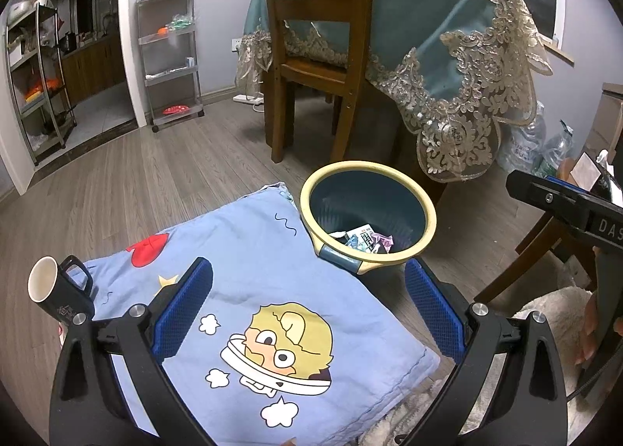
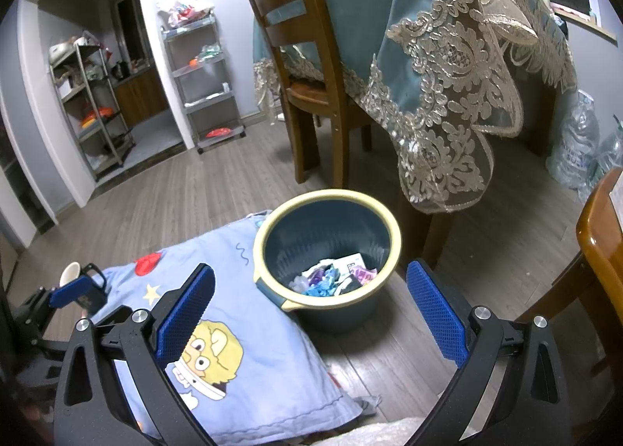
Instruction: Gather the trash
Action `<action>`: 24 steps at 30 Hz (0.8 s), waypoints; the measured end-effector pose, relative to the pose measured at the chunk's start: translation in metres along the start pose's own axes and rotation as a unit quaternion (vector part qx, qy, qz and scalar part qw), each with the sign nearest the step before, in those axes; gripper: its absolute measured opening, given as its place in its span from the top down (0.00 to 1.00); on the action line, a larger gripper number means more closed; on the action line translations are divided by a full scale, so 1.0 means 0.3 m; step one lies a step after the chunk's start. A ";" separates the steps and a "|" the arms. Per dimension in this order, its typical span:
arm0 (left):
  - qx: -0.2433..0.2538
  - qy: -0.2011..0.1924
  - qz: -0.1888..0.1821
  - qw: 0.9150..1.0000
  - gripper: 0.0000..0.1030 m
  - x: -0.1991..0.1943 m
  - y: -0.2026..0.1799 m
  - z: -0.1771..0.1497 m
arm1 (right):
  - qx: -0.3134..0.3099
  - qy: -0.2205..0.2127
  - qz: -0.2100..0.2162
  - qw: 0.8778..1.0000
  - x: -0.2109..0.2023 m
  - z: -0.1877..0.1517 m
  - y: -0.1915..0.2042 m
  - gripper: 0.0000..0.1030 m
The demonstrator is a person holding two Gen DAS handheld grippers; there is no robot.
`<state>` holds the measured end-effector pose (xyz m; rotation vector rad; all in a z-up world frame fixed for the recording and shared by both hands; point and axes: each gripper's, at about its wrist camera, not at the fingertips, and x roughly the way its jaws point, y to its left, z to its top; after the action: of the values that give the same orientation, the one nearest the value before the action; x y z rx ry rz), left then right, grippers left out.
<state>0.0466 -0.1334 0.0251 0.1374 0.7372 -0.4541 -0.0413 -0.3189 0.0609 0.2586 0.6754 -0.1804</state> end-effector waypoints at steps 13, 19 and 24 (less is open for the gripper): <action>-0.002 -0.001 0.014 1.000 0.06 -0.002 0.001 0.007 | 0.000 0.001 -0.001 1.000 0.004 -0.001 -0.001 0.05; 0.004 -0.003 0.016 1.000 0.06 -0.007 -0.005 0.006 | 0.000 0.001 -0.001 1.000 0.004 -0.001 -0.002 0.05; 0.006 -0.003 0.018 1.000 0.06 -0.006 -0.011 0.006 | -0.001 0.000 0.000 1.000 0.003 -0.001 0.001 0.05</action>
<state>0.0454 -0.1361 0.0278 0.1599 0.7248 -0.4245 -0.0407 -0.3186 0.0603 0.2573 0.6751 -0.1808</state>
